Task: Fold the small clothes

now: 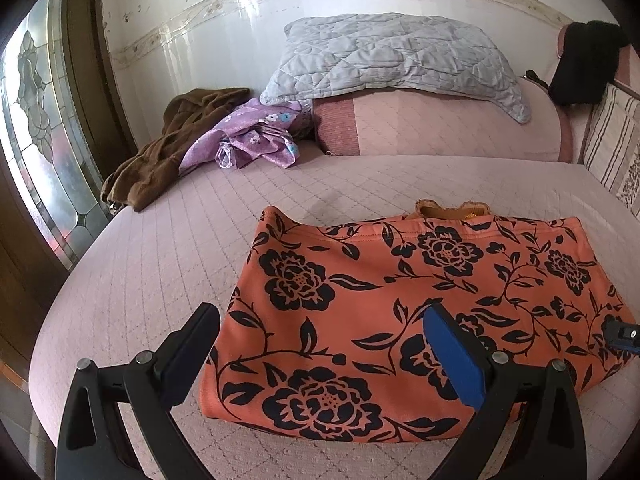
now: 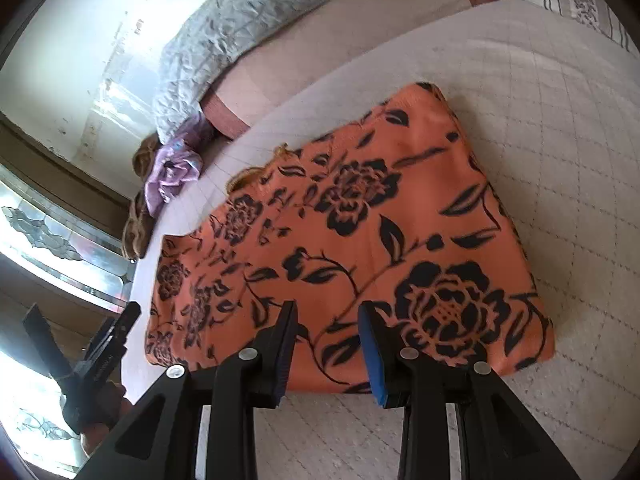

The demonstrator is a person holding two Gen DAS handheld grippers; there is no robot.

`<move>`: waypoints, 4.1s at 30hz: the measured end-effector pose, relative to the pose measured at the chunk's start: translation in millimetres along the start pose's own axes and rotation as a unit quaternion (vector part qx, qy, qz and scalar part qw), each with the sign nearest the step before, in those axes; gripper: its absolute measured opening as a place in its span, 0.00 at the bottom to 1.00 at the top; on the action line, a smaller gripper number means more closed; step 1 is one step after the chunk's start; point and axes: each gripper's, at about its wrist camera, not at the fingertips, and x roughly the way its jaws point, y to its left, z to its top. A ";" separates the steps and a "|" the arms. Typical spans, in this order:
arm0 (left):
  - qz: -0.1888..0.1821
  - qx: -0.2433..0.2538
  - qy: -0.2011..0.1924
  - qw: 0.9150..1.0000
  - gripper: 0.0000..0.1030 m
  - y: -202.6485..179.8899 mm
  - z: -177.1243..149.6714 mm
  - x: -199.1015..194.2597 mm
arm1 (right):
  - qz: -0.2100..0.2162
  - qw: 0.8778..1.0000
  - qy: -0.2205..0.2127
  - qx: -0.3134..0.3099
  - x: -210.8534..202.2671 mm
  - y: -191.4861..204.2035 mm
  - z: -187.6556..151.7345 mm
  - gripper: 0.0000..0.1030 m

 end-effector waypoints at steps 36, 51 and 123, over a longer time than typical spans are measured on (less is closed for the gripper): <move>-0.016 -0.021 0.059 0.998 0.99 20.0 -18.2 13.6 | 0.033 0.995 -0.021 0.088 -42.9 -48.7 -13.8 0.51; -0.023 -0.041 0.017 0.999 0.99 37.1 -4.5 -3.9 | 0.088 0.991 0.016 0.097 -14.2 -19.3 -43.1 0.62; 0.024 -0.036 0.033 0.999 0.99 51.7 -15.7 13.7 | 0.058 0.997 -0.043 0.037 -13.0 4.9 -34.8 0.45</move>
